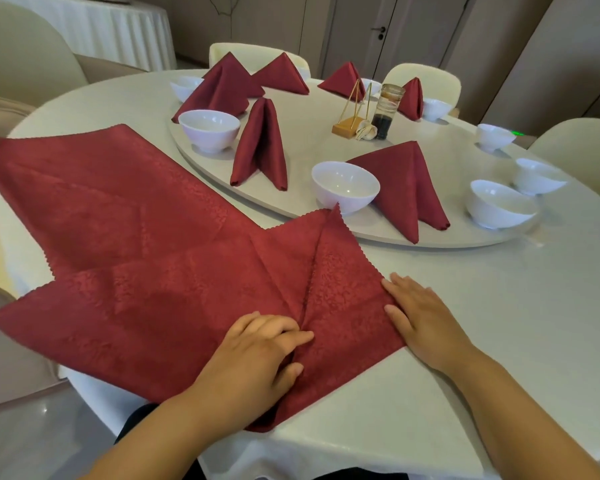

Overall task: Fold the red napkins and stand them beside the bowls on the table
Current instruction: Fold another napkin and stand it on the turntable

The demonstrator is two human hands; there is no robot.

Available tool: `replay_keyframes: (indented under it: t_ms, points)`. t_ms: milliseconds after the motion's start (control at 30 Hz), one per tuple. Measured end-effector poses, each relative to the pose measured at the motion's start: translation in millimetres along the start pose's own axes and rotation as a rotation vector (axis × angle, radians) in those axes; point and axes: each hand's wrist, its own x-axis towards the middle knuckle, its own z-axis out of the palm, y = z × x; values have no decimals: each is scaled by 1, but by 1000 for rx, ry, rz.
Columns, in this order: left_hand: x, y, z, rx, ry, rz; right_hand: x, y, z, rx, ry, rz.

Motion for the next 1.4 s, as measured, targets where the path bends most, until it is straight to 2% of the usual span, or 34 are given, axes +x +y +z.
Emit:
replay_keyframes:
  t_ms: [100,200,300,400,467,600,667,733,767,900,1067,1167,1300,1400]
  points:
    - [7,1,-12,42,14,15,-2,-5,0,7,0,22]
    - [29,23,-25,-43,178,18,-2,-5,1,14,14,31]
    - [49,52,-24,105,167,58,-3,-6,0,49,17,35]
    - [56,65,-11,201,38,-16,-4,-6,0,72,18,31]
    - [53,71,-2,230,-22,-6,-3,-5,1,71,24,30]
    - [34,79,20,114,-306,-46,-3,-5,1,68,34,30]
    - [27,81,14,120,-363,-37,-4,-5,1,65,33,27]
    - [23,71,14,247,-325,54,-3,-5,1,67,32,24]
    - [19,68,10,262,-366,80,-3,-5,1,68,31,23]
    - [-13,52,-2,75,-458,-13,-3,-4,2,74,38,18]
    - [-50,27,-1,154,-216,49,-3,-1,5,131,115,15]
    - [-54,27,0,179,-121,56,-6,-5,5,199,298,8]
    - [-53,26,3,210,-20,95,-23,-27,-4,238,644,-187]
    - [-57,27,0,132,76,91,-50,-61,-4,384,622,-403]
